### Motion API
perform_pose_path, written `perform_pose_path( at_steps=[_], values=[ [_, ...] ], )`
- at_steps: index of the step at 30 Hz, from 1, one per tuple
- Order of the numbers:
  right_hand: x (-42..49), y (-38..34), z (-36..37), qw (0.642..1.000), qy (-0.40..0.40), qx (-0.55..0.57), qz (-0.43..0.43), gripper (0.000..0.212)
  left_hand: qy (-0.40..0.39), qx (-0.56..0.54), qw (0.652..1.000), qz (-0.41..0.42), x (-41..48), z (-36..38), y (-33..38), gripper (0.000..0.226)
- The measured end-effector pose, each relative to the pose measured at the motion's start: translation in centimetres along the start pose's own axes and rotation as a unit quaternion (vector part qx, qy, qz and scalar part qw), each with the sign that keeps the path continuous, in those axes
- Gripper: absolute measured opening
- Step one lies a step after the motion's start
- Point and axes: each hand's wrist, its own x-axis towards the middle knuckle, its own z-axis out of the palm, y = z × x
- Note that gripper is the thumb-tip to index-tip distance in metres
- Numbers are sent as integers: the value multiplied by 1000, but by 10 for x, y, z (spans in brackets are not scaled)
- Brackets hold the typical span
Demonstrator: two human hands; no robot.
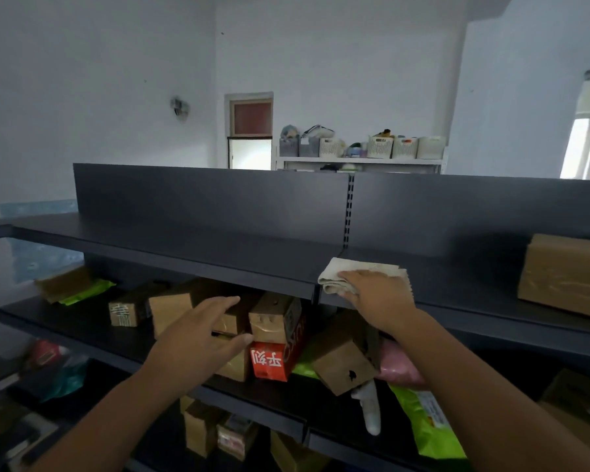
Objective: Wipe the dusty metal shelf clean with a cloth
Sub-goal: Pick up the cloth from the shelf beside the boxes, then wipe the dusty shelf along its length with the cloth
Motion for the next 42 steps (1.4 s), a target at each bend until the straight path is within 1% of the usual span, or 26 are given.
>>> perform_pose_path(
  at_steps=[2, 4, 5, 7, 8, 10, 12, 14, 15, 17, 19, 21, 22, 23, 26, 28, 31, 34, 39, 42],
  values=[
    [-2, -1, -1, 999, 30, 15, 4, 35, 7, 2, 1000, 2, 2, -2, -8, 67],
    [-2, -2, -7, 998, 48, 21, 21, 36, 9, 5, 1000, 0, 5, -5, -15, 66],
    [0, -5, -12, 997, 61, 38, 30, 36, 12, 7, 1000, 2, 7, -8, -19, 66],
    [4, -17, -23, 986, 120, 111, 35, 33, 23, 7, 1000, 3, 10, -15, -29, 64],
    [9, -28, -29, 975, 154, 158, 32, 31, 29, 7, 1000, -1, 11, -20, -35, 64],
    [20, -58, -42, 942, 206, 266, 13, 28, 45, 13, 999, -16, 11, -34, -49, 65],
    [32, -97, -48, 900, 228, 372, -19, 26, 64, 30, 997, -35, 5, -51, -66, 69],
    [40, -139, -49, 858, 209, 467, -46, 25, 82, 55, 993, -61, -9, -69, -86, 73],
    [43, -161, -46, 835, 186, 515, -55, 24, 91, 74, 990, -81, -22, -77, -98, 73],
    [49, -204, -31, 784, 117, 607, -59, 21, 104, 115, 979, -131, -54, -94, -123, 71],
    [51, -248, -11, 723, 28, 688, -50, 19, 100, 145, 968, -181, -94, -110, -145, 69],
    [49, -293, 10, 673, -46, 737, -44, 16, 102, 174, 952, -229, -137, -126, -164, 64],
    [45, -320, 22, 655, -76, 751, -38, 16, 105, 189, 941, -261, -162, -135, -173, 63],
    [40, -344, 32, 645, -100, 757, -28, 17, 106, 196, 931, -289, -185, -143, -181, 64],
    [22, -419, 58, 622, -160, 766, -3, 14, 94, 215, 901, -364, -249, -165, -206, 68],
    [11, -466, 68, 624, -183, 760, -3, 12, 91, 227, 885, -396, -282, -181, -223, 71],
    [-1, -524, 71, 625, -217, 750, -13, 16, 112, 233, 873, -413, -312, -208, -252, 71],
    [-5, -575, 73, 638, -232, 734, -15, 29, 122, 241, 869, -414, -333, -234, -288, 74],
    [-5, -642, 79, 640, -238, 730, 25, 23, 115, 210, 881, -408, -358, -272, -363, 76],
    [-2, -672, 89, 631, -250, 731, 68, 21, 80, 192, 889, -408, -369, -280, -410, 75]
  ],
)
